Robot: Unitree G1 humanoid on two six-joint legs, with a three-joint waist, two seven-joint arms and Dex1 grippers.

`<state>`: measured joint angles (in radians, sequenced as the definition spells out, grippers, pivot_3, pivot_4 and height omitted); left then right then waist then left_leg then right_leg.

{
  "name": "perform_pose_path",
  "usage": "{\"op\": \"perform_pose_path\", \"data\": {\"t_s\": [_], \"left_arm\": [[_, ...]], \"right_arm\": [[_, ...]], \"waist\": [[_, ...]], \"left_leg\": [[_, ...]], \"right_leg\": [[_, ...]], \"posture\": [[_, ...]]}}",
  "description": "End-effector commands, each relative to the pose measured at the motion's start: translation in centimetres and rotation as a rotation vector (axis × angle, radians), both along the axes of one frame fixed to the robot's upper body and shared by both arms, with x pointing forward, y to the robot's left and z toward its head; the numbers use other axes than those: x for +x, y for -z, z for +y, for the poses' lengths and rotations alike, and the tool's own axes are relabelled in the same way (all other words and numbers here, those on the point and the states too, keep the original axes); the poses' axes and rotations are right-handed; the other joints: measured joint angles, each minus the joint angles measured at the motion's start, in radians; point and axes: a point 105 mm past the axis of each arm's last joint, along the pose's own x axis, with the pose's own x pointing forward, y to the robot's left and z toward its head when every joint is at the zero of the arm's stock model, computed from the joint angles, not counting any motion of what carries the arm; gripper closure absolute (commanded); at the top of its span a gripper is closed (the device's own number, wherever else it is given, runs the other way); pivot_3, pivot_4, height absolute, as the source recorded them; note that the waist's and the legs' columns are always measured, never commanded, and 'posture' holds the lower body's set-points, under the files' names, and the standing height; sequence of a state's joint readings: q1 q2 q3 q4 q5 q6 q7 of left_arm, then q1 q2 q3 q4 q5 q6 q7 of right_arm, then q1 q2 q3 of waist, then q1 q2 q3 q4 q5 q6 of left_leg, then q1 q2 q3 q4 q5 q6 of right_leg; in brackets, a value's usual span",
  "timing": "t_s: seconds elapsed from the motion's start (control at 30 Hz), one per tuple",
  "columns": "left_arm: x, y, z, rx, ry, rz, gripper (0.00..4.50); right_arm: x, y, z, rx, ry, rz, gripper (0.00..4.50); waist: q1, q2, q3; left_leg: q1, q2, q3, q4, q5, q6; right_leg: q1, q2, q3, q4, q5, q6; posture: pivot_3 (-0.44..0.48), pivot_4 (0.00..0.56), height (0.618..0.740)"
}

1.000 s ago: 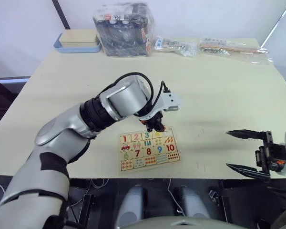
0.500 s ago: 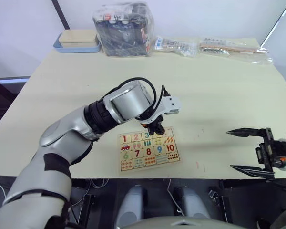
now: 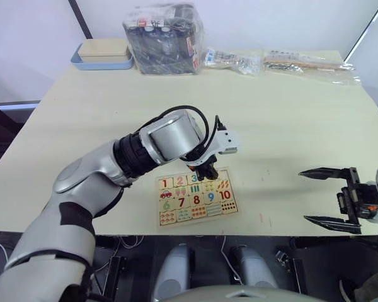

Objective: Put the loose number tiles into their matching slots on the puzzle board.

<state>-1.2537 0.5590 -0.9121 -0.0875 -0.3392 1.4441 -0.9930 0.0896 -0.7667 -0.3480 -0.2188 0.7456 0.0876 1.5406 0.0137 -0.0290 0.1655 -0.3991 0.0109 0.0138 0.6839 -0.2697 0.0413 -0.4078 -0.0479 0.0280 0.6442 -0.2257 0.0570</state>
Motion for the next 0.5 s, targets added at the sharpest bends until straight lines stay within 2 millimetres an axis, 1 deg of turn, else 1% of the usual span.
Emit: {"op": "perform_pose_path", "data": {"t_s": [0.03,0.5], "left_arm": [[0.06,-0.81,-0.16,0.002,0.005,-0.031,3.50],[0.23,-0.72,-0.48,-0.002,-0.019,-0.031,3.50]], "right_arm": [[-0.38,-0.49,0.36,0.001,-0.014,-0.033,0.00],[-0.30,-0.22,0.47,0.001,-0.015,-0.025,0.00]], "waist": [[0.000,0.000,0.000],[0.000,0.000,0.000]], "left_leg": [[0.000,0.000,0.000,0.000,0.000,0.000],[0.000,0.000,0.000,0.000,0.000,0.000]], "right_leg": [[0.000,0.000,0.000,0.000,0.000,0.000],[0.000,0.000,0.000,0.000,0.000,0.000]], "posture": [[0.000,0.150,0.740],[0.000,0.150,0.740]]}}
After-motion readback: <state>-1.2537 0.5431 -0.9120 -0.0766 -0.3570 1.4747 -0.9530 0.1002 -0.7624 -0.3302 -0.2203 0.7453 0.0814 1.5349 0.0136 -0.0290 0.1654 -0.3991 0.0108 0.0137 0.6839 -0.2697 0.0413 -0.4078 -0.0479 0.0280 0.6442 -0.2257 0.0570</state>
